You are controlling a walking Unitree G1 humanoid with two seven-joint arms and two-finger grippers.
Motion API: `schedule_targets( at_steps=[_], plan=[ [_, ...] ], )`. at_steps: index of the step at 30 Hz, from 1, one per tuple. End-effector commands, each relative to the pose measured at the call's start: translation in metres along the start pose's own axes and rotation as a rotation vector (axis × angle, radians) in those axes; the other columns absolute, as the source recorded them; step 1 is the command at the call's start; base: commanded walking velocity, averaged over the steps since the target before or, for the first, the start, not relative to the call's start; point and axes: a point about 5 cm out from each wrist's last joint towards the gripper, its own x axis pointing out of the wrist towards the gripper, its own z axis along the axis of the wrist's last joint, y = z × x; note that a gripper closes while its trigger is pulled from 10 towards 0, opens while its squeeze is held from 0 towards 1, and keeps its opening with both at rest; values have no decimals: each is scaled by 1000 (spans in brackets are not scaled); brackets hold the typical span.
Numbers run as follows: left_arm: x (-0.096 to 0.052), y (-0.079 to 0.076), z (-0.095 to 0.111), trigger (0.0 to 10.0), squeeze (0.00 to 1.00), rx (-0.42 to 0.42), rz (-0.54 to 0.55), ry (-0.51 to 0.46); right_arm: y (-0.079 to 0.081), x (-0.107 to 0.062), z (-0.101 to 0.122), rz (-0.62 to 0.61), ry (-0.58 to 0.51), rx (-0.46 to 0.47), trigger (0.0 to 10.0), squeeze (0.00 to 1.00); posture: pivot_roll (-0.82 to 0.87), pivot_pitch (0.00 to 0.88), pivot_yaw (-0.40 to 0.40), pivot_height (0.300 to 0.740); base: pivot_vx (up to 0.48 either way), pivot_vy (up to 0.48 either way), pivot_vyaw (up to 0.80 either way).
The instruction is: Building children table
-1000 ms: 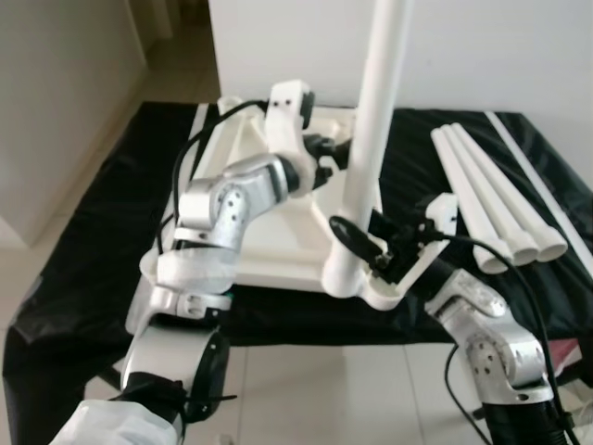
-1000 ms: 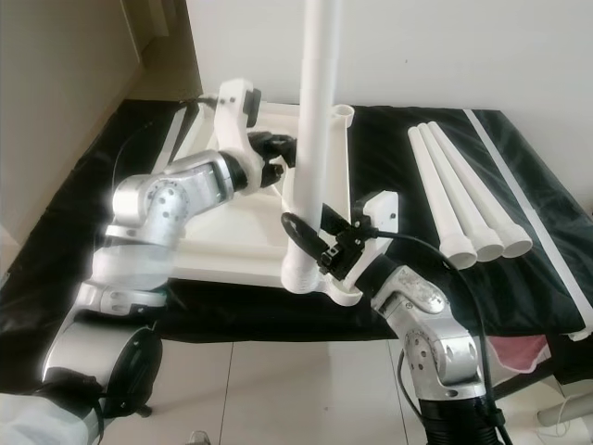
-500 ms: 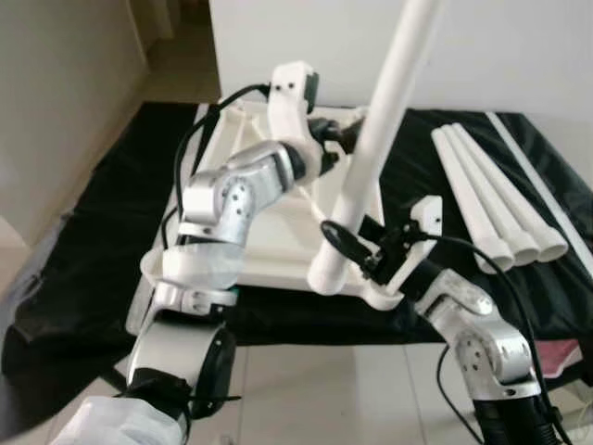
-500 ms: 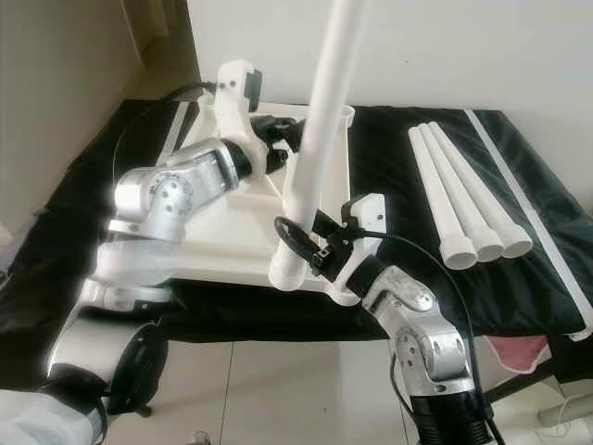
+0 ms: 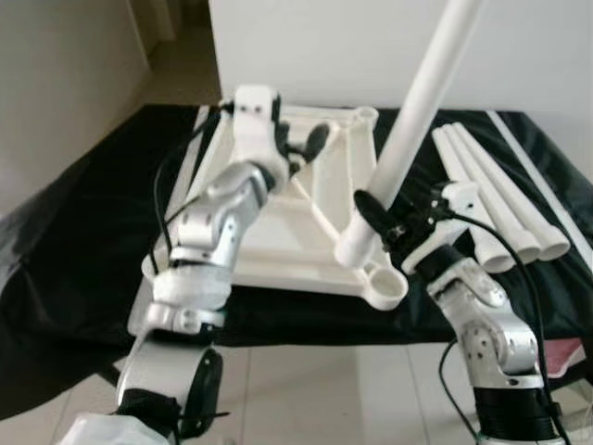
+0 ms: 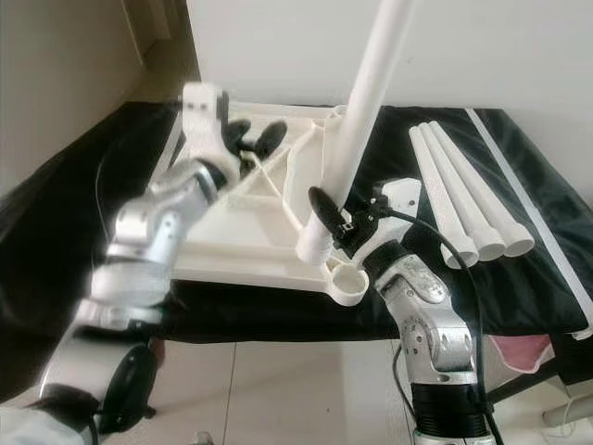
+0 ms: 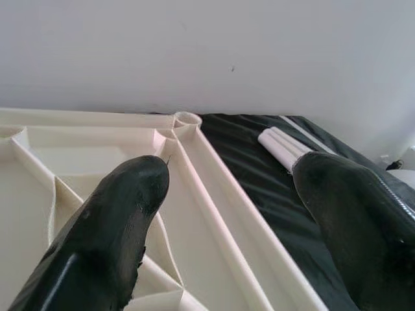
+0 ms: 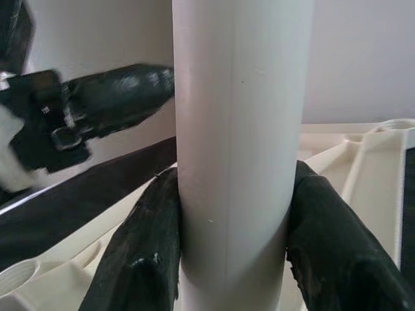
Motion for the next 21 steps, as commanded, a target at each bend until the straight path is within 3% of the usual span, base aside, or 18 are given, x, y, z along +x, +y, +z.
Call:
schedule_targets(
  at_steps=[1,9,15,18,19,21],
  plan=[
    [-7,-9,-3,10000,0,52,-48,-66,0,-1,6,-69,-50,-63,10000,0,-54,17,7,740,0,0,0],
    [-27,-29,-13,10000,0,75,-217,-137,0,-5,6,-168,-77,-127,10000,0,-57,36,8,740,0,0,0],
    [-55,-40,-42,10000,0,126,-367,-82,5,-17,2,-197,-88,-180,10000,0,-60,57,9,740,0,0,0],
    [-60,-42,-44,10000,0,112,-401,-82,7,-20,1,-192,-88,-180,10000,0,-60,61,10,740,0,0,0],
    [-73,-47,-50,10000,0,100,-493,-54,11,-25,1,-181,-96,-171,10000,0,-60,68,11,740,0,0,0],
    [-83,-50,-53,10000,0,85,-551,-35,16,-30,0,-177,-101,-169,10000,0,-60,76,14,740,0,0,0]
  ],
)
